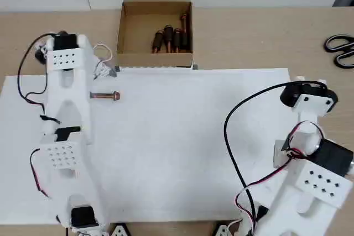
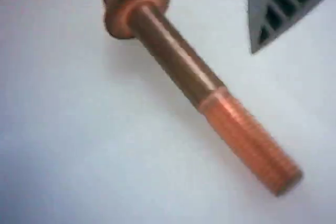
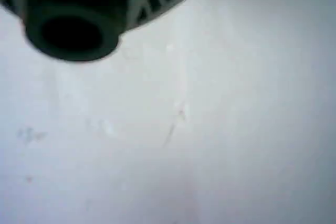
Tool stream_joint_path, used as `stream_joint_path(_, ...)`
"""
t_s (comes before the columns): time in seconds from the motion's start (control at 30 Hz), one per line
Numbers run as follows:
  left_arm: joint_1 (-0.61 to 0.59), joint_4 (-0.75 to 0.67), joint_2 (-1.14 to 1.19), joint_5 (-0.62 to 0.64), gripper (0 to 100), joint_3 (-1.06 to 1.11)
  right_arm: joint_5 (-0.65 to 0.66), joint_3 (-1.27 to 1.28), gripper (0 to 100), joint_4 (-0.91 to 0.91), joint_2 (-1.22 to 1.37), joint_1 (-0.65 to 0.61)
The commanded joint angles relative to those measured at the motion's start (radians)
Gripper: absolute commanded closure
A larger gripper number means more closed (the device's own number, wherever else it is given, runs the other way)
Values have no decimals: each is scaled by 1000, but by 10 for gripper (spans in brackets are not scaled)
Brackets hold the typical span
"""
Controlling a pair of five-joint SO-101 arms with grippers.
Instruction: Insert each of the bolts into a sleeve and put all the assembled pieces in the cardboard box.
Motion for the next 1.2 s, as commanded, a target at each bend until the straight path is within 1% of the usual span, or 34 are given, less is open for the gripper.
stream_joint_path(0.0, -38, 34, -23, -322, 698, 2, -9, -3, 995, -8, -8, 5)
stream_joint_path(0.17, -40, 34, -23, -773, 769, 8, -9, 17, 995, -22, -8, 5)
stream_joint_path(0.23, -40, 32, -23, -927, 784, 1, -8, 18, 995, -24, -8, 5)
stream_joint_path(0.3, -40, 32, -23, -1062, 787, -15, -6, 18, 995, -24, -8, 5)
stream_joint_path(0.43, -40, 32, -23, -1270, 787, -58, -6, 18, 995, -25, -8, 5)
stream_joint_path(0.67, -38, 32, -23, -1528, 786, -166, -8, 18, 995, -25, -8, 5)
stream_joint_path(0.87, -23, 32, -23, -1748, 786, -180, -8, 20, 995, -27, -8, 5)
stream_joint_path(1.03, -23, 32, -12, -1864, 786, -179, -8, 21, 995, -27, -8, 5)
stream_joint_path(1.17, 5, 32, -14, -1881, 786, -157, -8, 21, 995, -27, -8, 5)
